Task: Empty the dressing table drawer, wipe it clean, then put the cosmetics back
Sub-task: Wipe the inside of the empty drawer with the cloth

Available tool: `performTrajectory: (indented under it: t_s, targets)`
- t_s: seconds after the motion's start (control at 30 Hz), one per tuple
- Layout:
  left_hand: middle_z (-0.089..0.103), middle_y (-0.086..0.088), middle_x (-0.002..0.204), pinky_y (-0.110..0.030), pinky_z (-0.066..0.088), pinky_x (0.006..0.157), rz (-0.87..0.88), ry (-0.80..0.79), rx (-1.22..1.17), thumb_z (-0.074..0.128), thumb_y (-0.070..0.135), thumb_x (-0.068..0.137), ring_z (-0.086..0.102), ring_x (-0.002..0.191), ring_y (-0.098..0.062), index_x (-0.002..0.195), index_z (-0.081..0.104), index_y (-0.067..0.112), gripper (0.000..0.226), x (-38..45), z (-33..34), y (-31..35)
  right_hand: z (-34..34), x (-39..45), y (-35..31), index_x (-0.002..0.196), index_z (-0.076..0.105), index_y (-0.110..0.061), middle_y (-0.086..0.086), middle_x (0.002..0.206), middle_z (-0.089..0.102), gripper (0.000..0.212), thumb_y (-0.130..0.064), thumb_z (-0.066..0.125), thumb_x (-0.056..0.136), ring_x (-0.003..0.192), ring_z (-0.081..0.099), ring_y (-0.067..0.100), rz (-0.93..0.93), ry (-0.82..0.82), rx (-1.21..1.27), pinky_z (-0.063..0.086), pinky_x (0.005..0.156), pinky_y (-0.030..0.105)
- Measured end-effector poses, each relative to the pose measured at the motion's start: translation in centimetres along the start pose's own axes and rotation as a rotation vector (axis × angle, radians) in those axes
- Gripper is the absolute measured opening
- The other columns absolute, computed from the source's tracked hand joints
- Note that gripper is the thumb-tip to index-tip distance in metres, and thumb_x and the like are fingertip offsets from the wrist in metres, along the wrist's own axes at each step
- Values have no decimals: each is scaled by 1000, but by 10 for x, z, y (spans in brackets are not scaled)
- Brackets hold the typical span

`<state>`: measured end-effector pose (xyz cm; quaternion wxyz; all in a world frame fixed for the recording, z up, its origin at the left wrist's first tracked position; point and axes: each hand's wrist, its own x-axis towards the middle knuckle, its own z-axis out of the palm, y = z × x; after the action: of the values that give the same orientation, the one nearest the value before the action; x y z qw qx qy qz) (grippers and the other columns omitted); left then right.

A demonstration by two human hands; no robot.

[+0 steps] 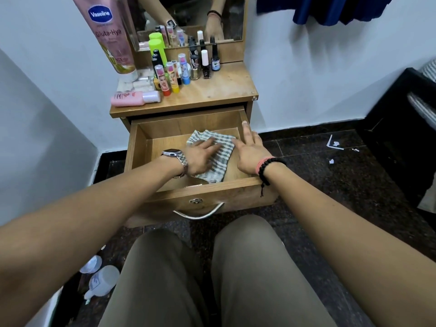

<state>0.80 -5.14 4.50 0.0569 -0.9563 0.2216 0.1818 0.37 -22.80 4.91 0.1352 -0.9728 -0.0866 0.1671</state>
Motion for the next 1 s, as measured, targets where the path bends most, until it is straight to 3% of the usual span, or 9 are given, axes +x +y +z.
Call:
performTrajectory:
  t_s: [0.07, 0.17, 0.37, 0.53, 0.6, 0.73, 0.9, 1.0]
  targets:
    - [-13, -5, 158, -44, 8, 118, -69, -116, -53, 36, 43, 98, -6, 145, -31, 151, -3, 27, 67, 0, 12, 5, 1, 1, 0, 154, 13, -24, 1, 154, -35, 76, 0, 40, 88, 147, -15, 29, -2, -2, -3, 16, 120, 45]
    - [-19, -4, 156, -49, 9, 117, -22, -123, -32, 34, 54, 95, -13, 144, -30, 150, -9, 30, 73, 13, 17, 15, 2, 3, 2, 153, 15, -24, 1, 154, -34, 72, -5, 44, 90, 147, -15, 29, -9, 8, 6, 16, 120, 45]
    - [-14, -8, 158, -52, 14, 115, -3, -111, 40, 36, 57, 92, -5, 145, -35, 150, -7, 21, 81, 55, 12, 33, 3, 5, 2, 153, 17, -26, 1, 154, -35, 77, -11, 56, 89, 147, -14, 29, -10, 12, 8, 16, 120, 43]
    - [-9, -3, 159, -45, 12, 117, -88, -44, 6, 30, 55, 95, 1, 145, -31, 151, 2, 23, 70, 66, -2, 17, 5, 9, 4, 152, 18, -26, 2, 154, -35, 72, -26, 57, 92, 147, -12, 31, -27, 14, 8, 12, 121, 43]
    - [-3, -4, 159, -43, 15, 117, -100, -33, -9, 33, 52, 96, 8, 145, -32, 151, 7, 23, 67, 66, -3, 18, 6, 9, 5, 152, 18, -26, 1, 154, -34, 71, -23, 56, 92, 147, -12, 30, -25, 15, 18, 14, 120, 44]
    - [13, -5, 158, -41, 38, 105, -118, 44, 26, 42, 43, 95, 36, 134, -32, 149, 19, 30, 60, 50, 2, 15, 3, 5, 2, 153, 16, -26, 1, 155, -33, 72, -8, 46, 90, 147, -13, 29, -19, 15, 26, 15, 120, 44]
    - [34, -3, 151, -32, 38, 105, -82, 4, 8, 55, 22, 88, 42, 131, -25, 141, 39, 33, 56, -1, 8, -17, -2, -3, -2, 153, 16, -27, -2, 154, -35, 77, 2, 38, 86, 147, -15, 28, -15, -22, 18, 26, 116, 43]
    - [51, -5, 139, -29, 43, 98, -125, -63, -16, 57, 17, 86, 51, 121, -25, 134, 51, 32, 51, -40, 0, -33, -7, -10, -5, 152, 19, -29, 0, 156, -31, 74, -2, 41, 87, 148, -13, 28, -6, -33, -19, 18, 119, 43]
